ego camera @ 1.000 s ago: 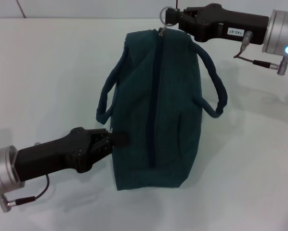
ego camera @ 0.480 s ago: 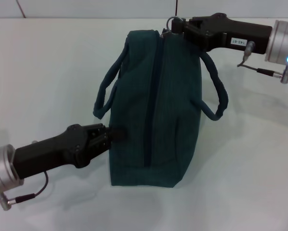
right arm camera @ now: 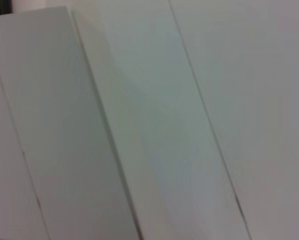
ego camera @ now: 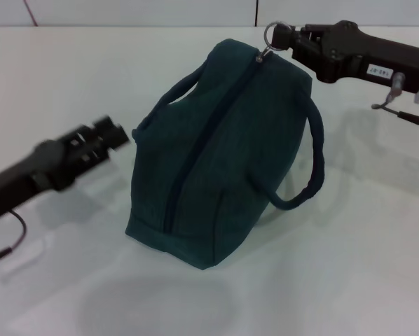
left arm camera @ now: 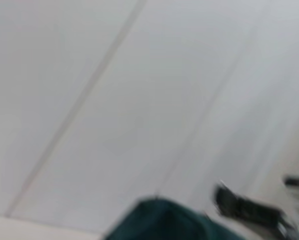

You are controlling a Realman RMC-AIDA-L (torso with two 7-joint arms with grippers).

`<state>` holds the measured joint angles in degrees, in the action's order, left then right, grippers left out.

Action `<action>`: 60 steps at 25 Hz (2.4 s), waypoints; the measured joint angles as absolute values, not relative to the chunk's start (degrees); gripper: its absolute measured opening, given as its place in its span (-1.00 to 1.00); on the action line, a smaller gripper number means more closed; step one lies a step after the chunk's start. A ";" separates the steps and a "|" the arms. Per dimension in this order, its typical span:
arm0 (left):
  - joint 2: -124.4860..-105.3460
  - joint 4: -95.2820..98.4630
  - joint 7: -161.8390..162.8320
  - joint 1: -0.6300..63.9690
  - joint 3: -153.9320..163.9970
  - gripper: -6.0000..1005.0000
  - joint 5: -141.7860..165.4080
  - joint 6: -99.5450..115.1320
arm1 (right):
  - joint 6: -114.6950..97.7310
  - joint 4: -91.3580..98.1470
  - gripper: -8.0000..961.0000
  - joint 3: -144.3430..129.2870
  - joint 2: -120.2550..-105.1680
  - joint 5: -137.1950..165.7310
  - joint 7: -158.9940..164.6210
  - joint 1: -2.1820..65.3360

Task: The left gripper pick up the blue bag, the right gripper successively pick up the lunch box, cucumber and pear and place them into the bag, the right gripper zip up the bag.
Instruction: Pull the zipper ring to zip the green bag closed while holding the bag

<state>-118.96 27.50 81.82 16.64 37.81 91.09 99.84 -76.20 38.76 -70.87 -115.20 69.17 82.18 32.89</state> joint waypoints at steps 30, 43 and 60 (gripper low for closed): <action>-115.98 42.60 124.26 38.17 44.18 0.73 103.45 92.44 | -80.23 38.75 -0.97 -69.79 -115.23 67.32 78.58 30.46; -117.19 43.37 126.71 42.19 46.05 0.64 111.36 89.63 | -80.25 38.67 -0.97 -69.26 -115.22 67.32 78.39 30.50; -117.69 46.30 126.66 41.53 50.80 0.51 112.42 89.51 | -80.83 38.58 -0.97 -69.25 -115.31 67.33 78.40 30.48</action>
